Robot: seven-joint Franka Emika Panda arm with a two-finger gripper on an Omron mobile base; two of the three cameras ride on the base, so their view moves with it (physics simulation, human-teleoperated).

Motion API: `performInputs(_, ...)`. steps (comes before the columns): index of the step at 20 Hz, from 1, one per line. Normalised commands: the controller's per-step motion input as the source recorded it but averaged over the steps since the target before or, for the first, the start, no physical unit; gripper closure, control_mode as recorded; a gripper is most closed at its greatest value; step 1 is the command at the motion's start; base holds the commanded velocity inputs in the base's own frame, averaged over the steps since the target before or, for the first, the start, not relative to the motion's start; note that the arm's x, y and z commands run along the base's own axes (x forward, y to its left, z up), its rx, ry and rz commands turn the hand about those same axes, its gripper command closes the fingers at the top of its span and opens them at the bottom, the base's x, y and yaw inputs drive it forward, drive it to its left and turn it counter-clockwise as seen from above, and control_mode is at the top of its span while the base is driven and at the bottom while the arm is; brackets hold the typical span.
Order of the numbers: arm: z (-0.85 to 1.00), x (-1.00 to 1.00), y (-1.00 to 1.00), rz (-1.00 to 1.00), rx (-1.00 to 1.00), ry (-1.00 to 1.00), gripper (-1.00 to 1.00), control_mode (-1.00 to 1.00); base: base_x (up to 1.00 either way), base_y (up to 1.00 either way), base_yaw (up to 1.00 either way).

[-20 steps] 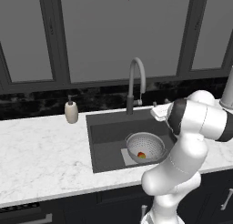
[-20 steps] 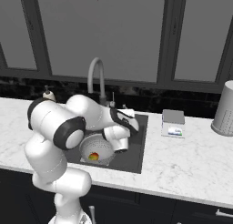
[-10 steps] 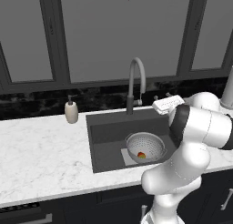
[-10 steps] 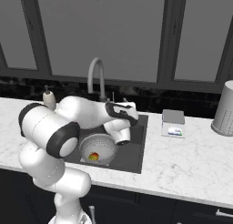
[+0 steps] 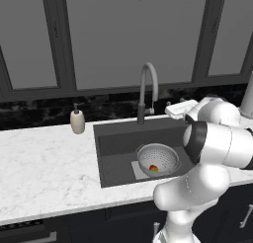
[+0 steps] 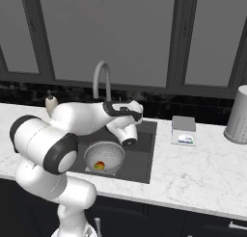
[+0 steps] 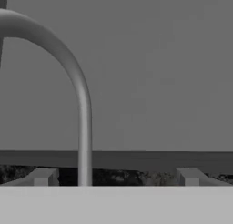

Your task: Put the colander in the sink, put the mango in the colander, and turn on the sink faucet and pour water over the colander.

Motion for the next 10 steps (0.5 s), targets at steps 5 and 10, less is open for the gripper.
performInputs(5, -0.16, 0.0, 0.02, 0.0, -0.01, 0.0, -1.0, -1.0, 0.0, 0.0, 0.0)
performInputs(10, -0.37, 0.0, 0.07, 0.0, -0.03, 0.0, -1.0, -1.0, 0.0, 0.0, 0.0)
